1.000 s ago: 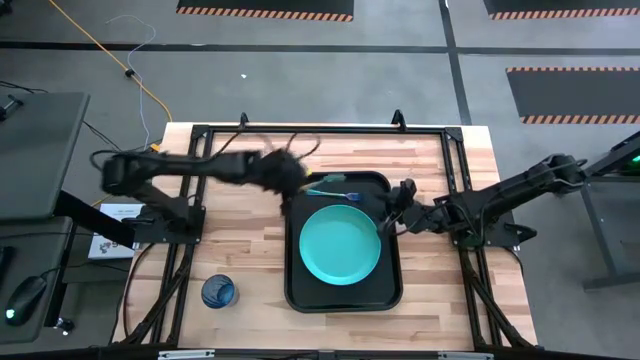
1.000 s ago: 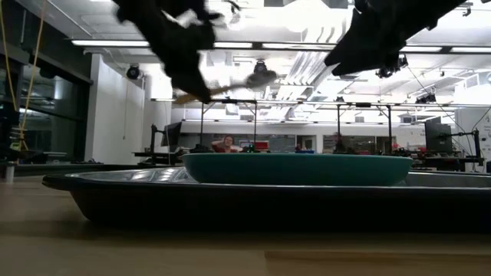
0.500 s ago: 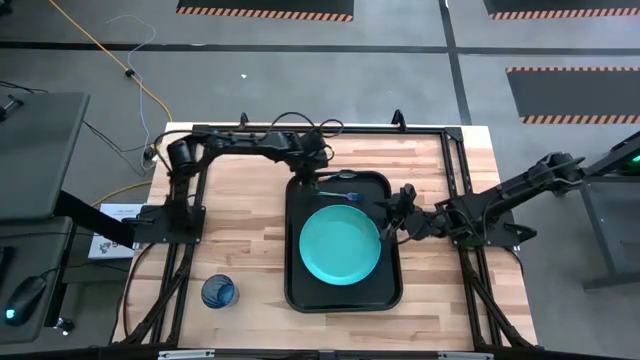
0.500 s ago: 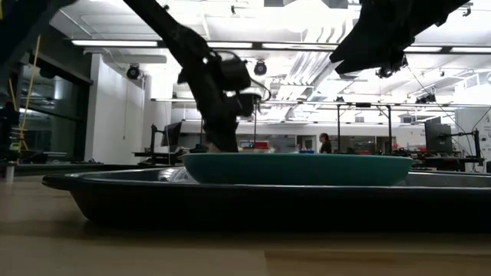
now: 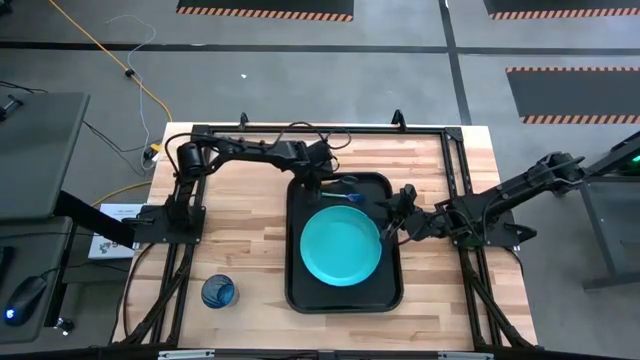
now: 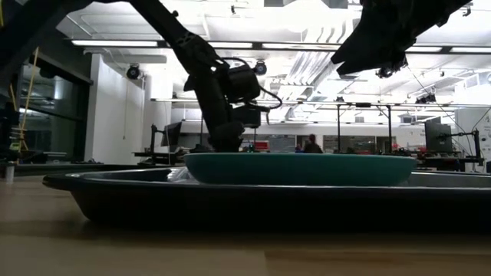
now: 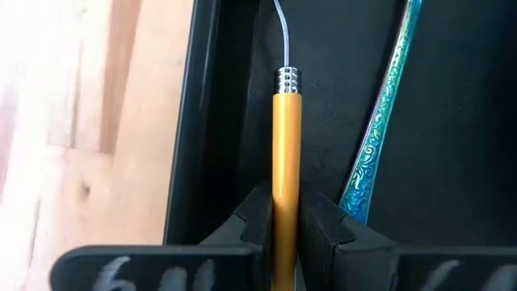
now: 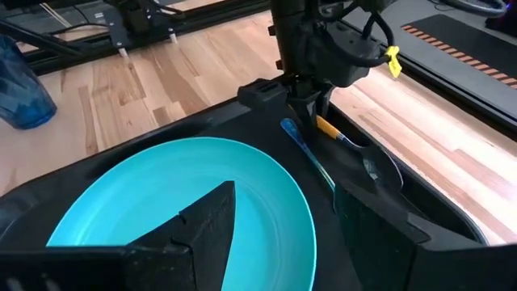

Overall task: Pick and place plate/cup/fork/spoon on tray
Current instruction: Put the yellow spoon to the left of the blue fork on the black tray

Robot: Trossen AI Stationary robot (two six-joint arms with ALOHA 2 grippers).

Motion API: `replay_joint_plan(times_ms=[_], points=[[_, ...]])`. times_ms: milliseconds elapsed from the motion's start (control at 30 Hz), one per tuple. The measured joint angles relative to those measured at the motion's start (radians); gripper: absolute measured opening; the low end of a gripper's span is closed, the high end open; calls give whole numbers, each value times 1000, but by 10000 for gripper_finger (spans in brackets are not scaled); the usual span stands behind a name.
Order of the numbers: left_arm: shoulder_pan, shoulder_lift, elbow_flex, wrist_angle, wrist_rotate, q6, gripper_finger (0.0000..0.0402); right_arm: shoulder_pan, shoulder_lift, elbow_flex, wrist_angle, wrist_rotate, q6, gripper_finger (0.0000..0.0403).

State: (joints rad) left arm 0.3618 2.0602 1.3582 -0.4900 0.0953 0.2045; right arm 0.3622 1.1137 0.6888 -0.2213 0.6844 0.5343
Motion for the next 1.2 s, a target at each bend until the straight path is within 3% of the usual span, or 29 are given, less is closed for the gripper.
replay_joint_plan(times_ms=[200, 500, 700, 1200], points=[[-40, -1, -1, -13, 91, -9, 23, 0, 0, 0, 0, 0, -3, 204], [-65, 2, 19, -43, 116, -17, 29, 0, 0, 0, 0, 3, -17, 204], [-68, -16, 51, -83, 239, -54, 23, 0, 0, 0, 0, 2, -18, 204], [-69, 0, 51, -57, 233, -96, 32, 0, 0, 0, 2, 10, -15, 204]])
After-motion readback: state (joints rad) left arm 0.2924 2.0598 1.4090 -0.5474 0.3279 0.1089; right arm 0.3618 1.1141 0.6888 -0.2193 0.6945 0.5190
